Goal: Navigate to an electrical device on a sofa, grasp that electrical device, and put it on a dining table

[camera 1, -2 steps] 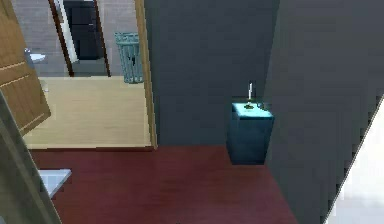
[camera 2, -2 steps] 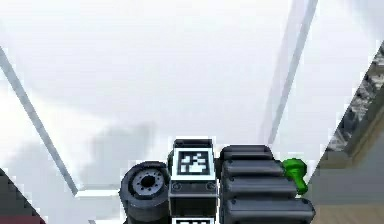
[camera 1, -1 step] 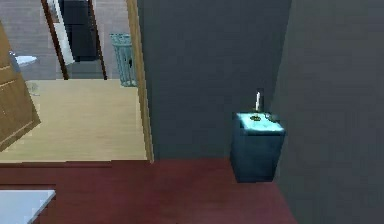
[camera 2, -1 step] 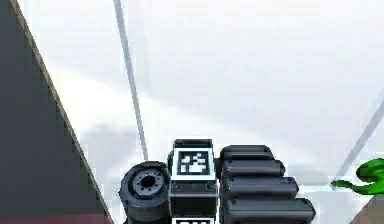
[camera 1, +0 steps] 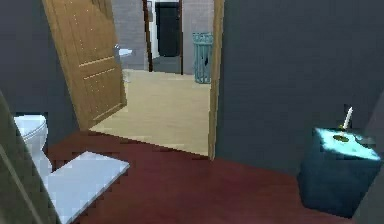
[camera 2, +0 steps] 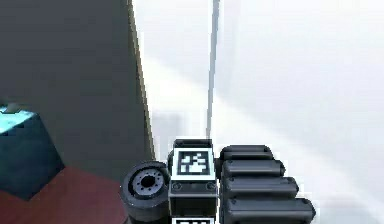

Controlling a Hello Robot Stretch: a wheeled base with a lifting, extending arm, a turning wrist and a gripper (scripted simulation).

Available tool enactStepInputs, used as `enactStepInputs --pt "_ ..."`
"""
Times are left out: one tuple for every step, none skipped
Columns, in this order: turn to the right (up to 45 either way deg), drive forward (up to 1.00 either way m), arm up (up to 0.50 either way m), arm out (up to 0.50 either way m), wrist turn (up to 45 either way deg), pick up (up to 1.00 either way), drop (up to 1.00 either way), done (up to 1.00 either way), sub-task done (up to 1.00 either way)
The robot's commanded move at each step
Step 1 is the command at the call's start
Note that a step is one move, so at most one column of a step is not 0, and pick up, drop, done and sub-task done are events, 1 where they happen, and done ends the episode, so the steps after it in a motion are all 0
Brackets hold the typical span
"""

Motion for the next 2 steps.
enactStepInputs --pt "0.0 0.65 0.00 0.00 0.0 0.00 0.00 0.00 0.00" --pt "-12.0 0.00 0.00 0.00 0.0 0.00 0.00 0.00 0.00"
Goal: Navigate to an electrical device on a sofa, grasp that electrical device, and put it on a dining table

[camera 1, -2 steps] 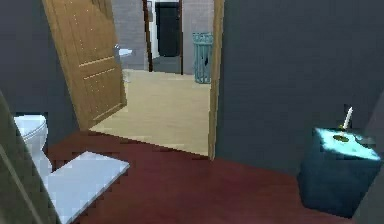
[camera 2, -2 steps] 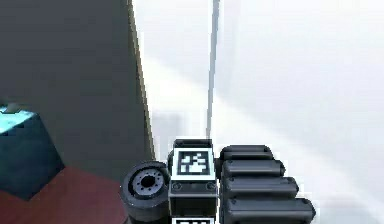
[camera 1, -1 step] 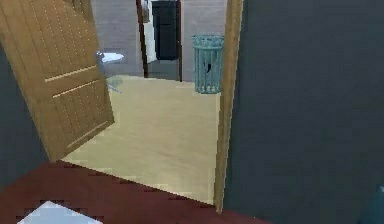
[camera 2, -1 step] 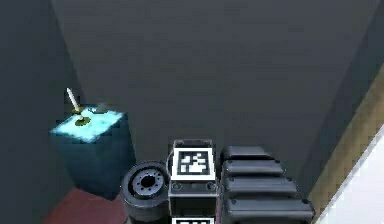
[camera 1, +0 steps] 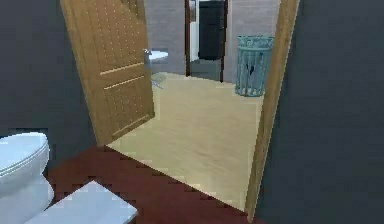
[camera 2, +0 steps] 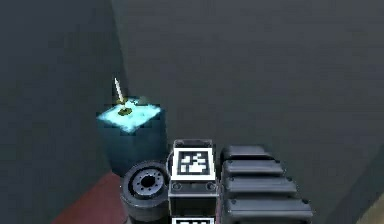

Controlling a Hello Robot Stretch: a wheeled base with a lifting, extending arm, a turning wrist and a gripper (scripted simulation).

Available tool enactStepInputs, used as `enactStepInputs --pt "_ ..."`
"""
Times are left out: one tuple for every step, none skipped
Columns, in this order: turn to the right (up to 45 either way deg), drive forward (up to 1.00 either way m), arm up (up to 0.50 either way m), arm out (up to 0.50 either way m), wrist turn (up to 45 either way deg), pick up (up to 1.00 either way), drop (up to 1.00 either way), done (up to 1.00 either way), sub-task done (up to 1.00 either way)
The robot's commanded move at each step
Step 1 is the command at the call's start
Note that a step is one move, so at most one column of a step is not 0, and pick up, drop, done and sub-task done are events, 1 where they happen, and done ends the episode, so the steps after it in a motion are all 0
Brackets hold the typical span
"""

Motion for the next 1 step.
enactStepInputs --pt "0.0 1.00 0.00 0.00 0.0 0.00 0.00 0.00 0.00"
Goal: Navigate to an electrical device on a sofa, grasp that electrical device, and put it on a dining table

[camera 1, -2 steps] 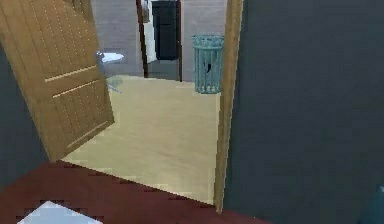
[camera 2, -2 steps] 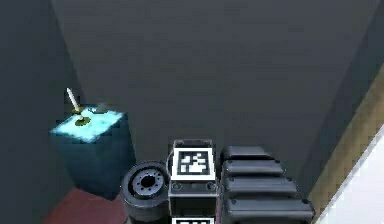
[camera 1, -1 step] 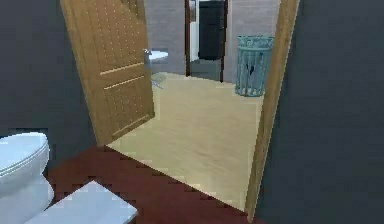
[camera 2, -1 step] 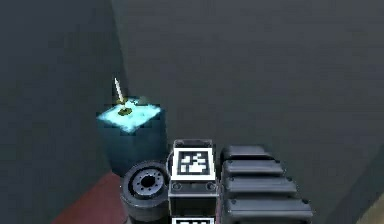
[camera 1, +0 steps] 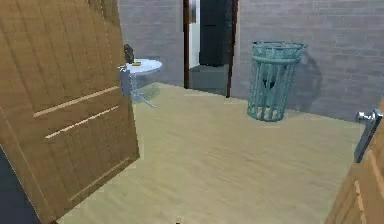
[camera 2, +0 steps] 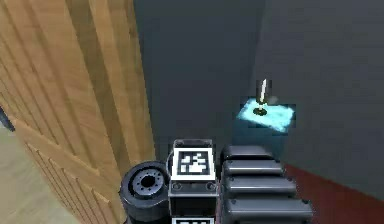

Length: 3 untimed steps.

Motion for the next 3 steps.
enactStepInputs --pt "0.0 1.00 0.00 0.00 0.0 0.00 0.00 0.00 0.00" --pt "0.0 1.00 0.00 0.00 0.0 0.00 0.00 0.00 0.00" --pt "-3.0 0.00 0.00 0.00 0.0 0.00 0.00 0.00 0.00"
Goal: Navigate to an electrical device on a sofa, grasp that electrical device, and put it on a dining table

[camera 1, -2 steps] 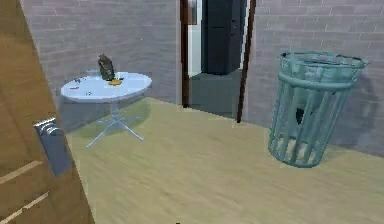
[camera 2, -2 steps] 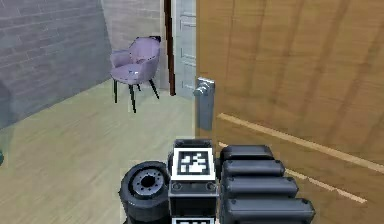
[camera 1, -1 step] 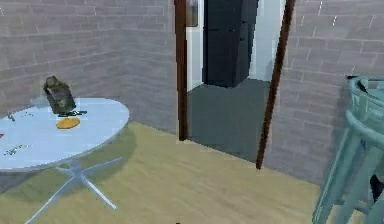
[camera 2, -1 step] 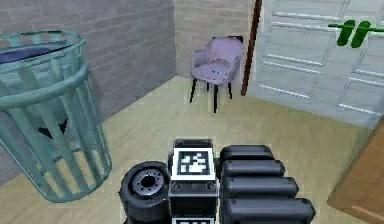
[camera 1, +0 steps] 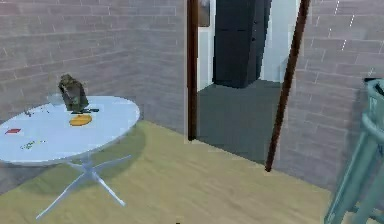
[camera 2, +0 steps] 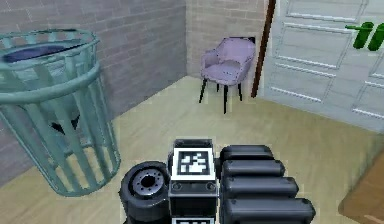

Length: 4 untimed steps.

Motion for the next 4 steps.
enactStepInputs --pt "0.0 1.00 0.00 0.00 0.0 0.00 0.00 0.00 0.00" --pt "0.0 0.50 0.00 0.00 0.0 0.00 0.00 0.00 0.00" --pt "-30.0 0.00 0.00 0.00 0.0 0.00 0.00 0.00 0.00" --pt "-3.0 0.00 0.00 0.00 0.0 0.00 0.00 0.00 0.00"
